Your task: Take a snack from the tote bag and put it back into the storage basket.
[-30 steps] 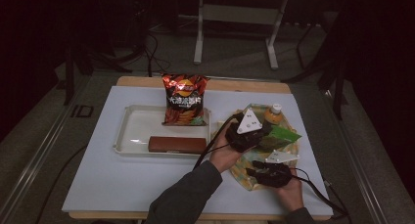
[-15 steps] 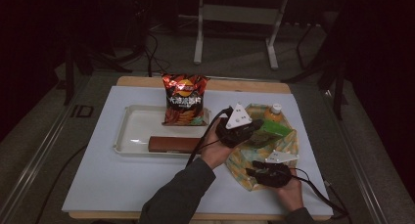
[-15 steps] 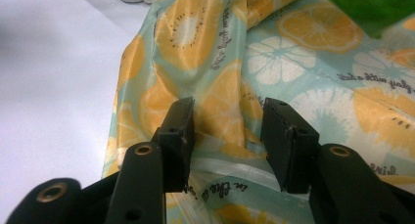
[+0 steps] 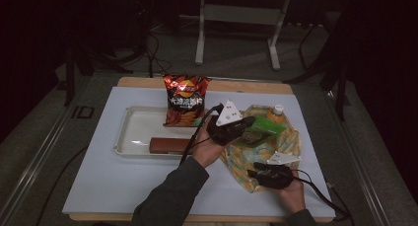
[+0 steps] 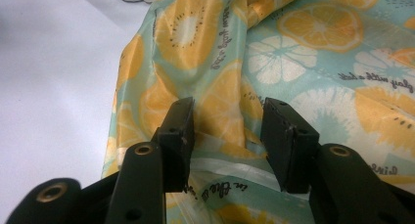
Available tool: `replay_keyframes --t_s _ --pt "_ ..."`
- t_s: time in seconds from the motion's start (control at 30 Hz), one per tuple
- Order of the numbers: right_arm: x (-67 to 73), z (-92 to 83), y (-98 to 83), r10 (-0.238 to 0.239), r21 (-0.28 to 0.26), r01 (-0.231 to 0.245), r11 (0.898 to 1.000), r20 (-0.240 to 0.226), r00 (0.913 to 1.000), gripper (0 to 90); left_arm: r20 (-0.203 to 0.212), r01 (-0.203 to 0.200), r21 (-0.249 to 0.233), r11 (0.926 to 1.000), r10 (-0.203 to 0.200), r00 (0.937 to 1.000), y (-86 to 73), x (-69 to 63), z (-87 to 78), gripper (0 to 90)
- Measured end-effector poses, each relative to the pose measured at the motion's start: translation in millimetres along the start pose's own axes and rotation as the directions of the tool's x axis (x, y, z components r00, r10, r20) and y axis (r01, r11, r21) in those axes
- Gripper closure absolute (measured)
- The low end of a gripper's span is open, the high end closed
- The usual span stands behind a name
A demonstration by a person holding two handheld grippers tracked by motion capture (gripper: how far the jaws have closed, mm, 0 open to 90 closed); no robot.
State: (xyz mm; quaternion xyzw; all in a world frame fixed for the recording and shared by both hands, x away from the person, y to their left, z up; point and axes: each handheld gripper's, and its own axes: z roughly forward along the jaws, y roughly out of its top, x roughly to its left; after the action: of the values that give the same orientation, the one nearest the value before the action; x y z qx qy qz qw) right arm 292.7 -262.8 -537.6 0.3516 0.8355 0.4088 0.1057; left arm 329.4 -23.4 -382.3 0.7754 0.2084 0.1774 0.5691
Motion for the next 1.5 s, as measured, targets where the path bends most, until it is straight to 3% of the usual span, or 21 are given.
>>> replay_keyframes --t_s 1.5 --pt "0.0 0.4 -0.2 0.003 0.002 -0.003 1.000 -0.001 1.0000 55.8 -0.068 0.029 -0.012 0.9995 -0.030 0.9972 -3.5 32.8 -33.6 89.8"
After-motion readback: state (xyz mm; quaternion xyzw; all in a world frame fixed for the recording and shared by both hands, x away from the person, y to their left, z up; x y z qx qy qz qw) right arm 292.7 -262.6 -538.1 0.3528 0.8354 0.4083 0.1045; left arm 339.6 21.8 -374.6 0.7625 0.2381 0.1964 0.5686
